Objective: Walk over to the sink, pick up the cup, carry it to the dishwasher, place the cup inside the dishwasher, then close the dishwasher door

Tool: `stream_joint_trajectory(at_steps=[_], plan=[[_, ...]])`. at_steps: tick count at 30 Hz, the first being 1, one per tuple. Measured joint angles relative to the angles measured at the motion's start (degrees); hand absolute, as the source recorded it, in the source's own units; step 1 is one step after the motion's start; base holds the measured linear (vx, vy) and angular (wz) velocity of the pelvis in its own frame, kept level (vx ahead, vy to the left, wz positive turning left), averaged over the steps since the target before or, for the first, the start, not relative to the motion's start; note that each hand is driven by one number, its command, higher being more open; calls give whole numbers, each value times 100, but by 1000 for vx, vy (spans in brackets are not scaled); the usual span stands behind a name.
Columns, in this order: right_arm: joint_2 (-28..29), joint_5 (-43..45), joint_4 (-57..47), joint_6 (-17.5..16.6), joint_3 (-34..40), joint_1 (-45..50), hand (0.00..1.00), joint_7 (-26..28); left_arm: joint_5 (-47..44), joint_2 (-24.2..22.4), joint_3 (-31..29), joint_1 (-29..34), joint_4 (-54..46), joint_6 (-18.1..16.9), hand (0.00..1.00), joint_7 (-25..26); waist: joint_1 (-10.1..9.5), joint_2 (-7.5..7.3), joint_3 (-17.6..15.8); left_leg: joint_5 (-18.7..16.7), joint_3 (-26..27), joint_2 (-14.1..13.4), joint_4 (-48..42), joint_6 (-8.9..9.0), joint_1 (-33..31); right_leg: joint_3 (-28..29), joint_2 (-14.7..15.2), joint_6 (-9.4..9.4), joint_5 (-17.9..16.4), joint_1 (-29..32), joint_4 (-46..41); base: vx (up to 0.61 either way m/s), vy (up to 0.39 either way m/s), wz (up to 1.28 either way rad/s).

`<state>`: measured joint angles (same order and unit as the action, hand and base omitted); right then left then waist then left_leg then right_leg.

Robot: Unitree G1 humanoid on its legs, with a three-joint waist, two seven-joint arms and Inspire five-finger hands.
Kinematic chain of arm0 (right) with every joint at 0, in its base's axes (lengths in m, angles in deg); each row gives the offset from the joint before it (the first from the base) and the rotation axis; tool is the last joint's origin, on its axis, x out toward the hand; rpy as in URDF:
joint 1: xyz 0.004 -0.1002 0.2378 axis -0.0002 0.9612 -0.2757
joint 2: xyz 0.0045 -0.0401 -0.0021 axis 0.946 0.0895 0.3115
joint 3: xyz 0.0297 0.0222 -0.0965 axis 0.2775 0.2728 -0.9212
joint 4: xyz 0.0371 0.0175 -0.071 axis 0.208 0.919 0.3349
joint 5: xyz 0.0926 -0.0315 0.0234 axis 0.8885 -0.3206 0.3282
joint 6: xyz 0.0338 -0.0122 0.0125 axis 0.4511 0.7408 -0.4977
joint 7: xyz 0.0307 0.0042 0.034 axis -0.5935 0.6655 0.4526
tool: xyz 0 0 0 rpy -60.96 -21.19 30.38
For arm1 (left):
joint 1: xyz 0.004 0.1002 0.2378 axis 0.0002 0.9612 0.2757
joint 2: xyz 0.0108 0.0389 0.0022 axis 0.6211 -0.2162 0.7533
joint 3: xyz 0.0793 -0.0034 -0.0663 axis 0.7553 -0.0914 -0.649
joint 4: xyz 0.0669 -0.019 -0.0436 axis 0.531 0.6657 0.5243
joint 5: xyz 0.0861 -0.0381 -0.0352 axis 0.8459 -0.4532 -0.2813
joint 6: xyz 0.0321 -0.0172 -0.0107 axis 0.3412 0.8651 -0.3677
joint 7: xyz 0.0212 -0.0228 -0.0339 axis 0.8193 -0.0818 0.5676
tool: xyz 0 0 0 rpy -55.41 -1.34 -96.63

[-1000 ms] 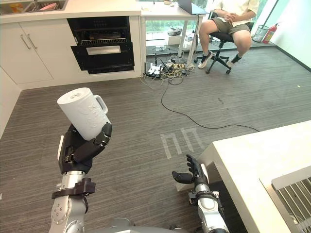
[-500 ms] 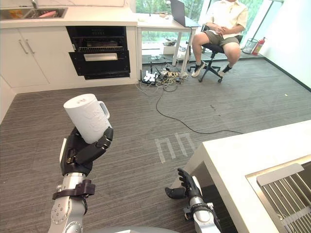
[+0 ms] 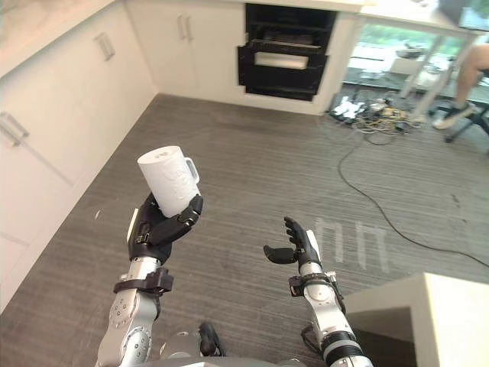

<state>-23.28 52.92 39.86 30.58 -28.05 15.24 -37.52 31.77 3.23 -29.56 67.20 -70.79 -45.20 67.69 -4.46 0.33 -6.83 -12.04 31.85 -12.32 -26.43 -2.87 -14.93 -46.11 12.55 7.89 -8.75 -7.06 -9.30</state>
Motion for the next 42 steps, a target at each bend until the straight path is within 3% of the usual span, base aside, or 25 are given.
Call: stream_joint_trajectory(at_steps=[3,4,5,6,7,8,12,14,17,18,20,21,22,23,24,26,28,30,31,32,35,36,38,40,42], plan=[[89,0,7,10,54,-24,90,-3,-88,-25,38,231,0,8,30,-8,-36,-28,-14,-493,-124,279,-344,-117,6,-12,553,170,-243,16,-845,196,300,35],[66,-5,4,34,121,-24,90,-11,-90,-80,118,315,-5,9,30,-23,7,-46,-23,-669,-230,483,-379,-178,79,155,982,-124,-341,194,-1727,204,324,71],[53,-32,4,58,209,-14,90,-20,-92,-68,206,375,-9,22,30,-28,108,-70,-42,-797,-412,729,-345,-249,209,711,1349,-782,-214,510,-2759,204,320,90],[67,-43,5,67,279,5,90,-40,-92,-36,263,381,-11,34,30,-31,219,-72,-62,-867,-593,812,-315,-314,304,1333,1396,-999,-23,786,-3310,238,236,122],[78,-51,-19,68,346,42,90,-86,-90,53,364,362,-15,33,30,-31,370,-81,-83,-955,-902,905,-242,-401,426,2281,1053,-638,-363,1235,-3981,320,151,144],[82,-51,-126,67,444,142,90,-98,-90,143,431,332,-15,33,30,-28,471,-61,-131,-941,-1183,959,-70,-375,618,2562,677,-570,-620,1583,-4160,444,156,131],[97,-50,-373,44,696,409,90,-216,-96,249,520,221,11,23,30,-14,522,-14,-187,-901,-1752,1088,662,-219,1414,2025,203,-680,-830,2569,-3045,452,113,91],[88,-51,-385,46,789,429,90,-308,-96,308,595,-51,99,22,30,-12,561,54,-238,-916,-1976,1118,1199,-1,2045,1840,-124,-628,15,3032,-1226,671,50,70],[72,-57,-386,52,801,457,90,-323,-86,289,666,-282,259,-10,30,-12,729,175,-211,-1058,-2205,970,1402,300,2538,2296,-542,-914,1352,3205,-801,658,-17,58],[23,-60,-409,65,869,497,90,-307,-78,219,722,-389,394,-1,30,-21,732,466,-131,-1138,-2332,669,1164,444,2519,2402,-823,-946,1529,3139,-903,751,-32,27],[-27,-58,-546,108,979,567,90,-267,-79,120,803,-611,651,21,30,-17,732,572,-192,-694,-2311,407,-273,913,2074,2372,-741,-1104,966,2993,-1487,799,-41,26],[-266,-60,-651,109,969,763,90,-255,-74,-75,860,-686,905,77,30,-22,862,439,-396,737,-2063,371,-1735,939,1751,2209,-439,-1084,367,2996,-2625,629,-153,20],[-231,-58,-699,120,944,846,90,-254,-75,-87,859,-573,874,72,30,-24,762,563,-341,1389,-1933,43,-2367,925,1585,2111,-792,-948,337,2723,-2007,587,-312,-2],[-160,-51,-961,129,933,1003,90,-365,-69,-43,957,-554,734,24,30,-89,709,675,-401,868,-1775,-540,-3640,825,1076,1875,-1232,-1262,479,2059,-1069,249,-253,-53],[-154,-43,-1003,129,971,967,90,-418,-71,-30,1038,-551,645,25,30,-85,653,732,-408,520,-1785,-746,-3974,679,720,1982,-1406,-1278,449,1905,-903,413,-108,-61],[-25,4,-998,122,890,743,90,-442,-73,24,1080,-710,625,-2,30,-200,498,421,-487,-361,-1297,-833,-3654,263,-430,2379,-1406,-1188,367,1317,-384,575,89,-68],[64,3,-978,92,851,655,90,-424,-72,63,1070,-728,634,7,30,-205,433,163,-586,-506,-1271,-494,-2282,329,-853,2648,-1198,-973,249,845,-109,589,151,-55],[3,1,-845,34,858,568,90,-439,-66,73,1047,-708,631,11,30,-205,362,135,-583,58,-1805,-15,-86,465,-1014,2996,-930,-540,-33,409,-55,696,387,-70],[-12,1,-714,27,852,521,90,-448,-64,69,1008,-693,631,13,30,-193,344,138,-567,929,-1945,119,360,454,-935,3153,-837,-367,-159,251,-36,729,508,-65],[69,3,-511,28,839,486,90,-474,-55,169,986,-686,615,16,30,-153,361,-43,-496,1245,-1803,377,393,76,-741,3354,-571,-288,-207,43,122,614,440,-38],[100,0,-493,52,855,554,90,-436,-16,180,806,-683,375,29,30,-45,401,-111,-453,28,-1701,446,-837,-144,-864,3577,-241,-84,-317,-8,-487,505,362,-19],[115,0,-484,53,858,564,90,-435,-12,191,797,-671,373,29,30,-30,395,-107,-455,-160,-1649,457,-892,-147,-736,3629,-155,-76,-331,117,-941,590,459,-32],[266,-5,-431,53,855,591,90,-409,23,316,816,-580,380,41,30,-18,430,-211,-476,-576,-1429,653,-686,-189,43,3844,254,-186,-78,1082,-3736,465,308,-28],[329,-10,-318,53,844,591,90,-380,27,396,868,-501,383,45,30,-18,506,-210,-471,-657,-1364,732,-321,-181,622,3726,265,-346,-184,1600,-4894,367,118,-9],[418,-51,-316,44,839,585,90,-381,25,445,965,-494,373,12,30,-22,542,-220,-460,-627,-1184,843,476,-111,1398,3121,201,-502,-378,2333,-4786,521,108,-28]])
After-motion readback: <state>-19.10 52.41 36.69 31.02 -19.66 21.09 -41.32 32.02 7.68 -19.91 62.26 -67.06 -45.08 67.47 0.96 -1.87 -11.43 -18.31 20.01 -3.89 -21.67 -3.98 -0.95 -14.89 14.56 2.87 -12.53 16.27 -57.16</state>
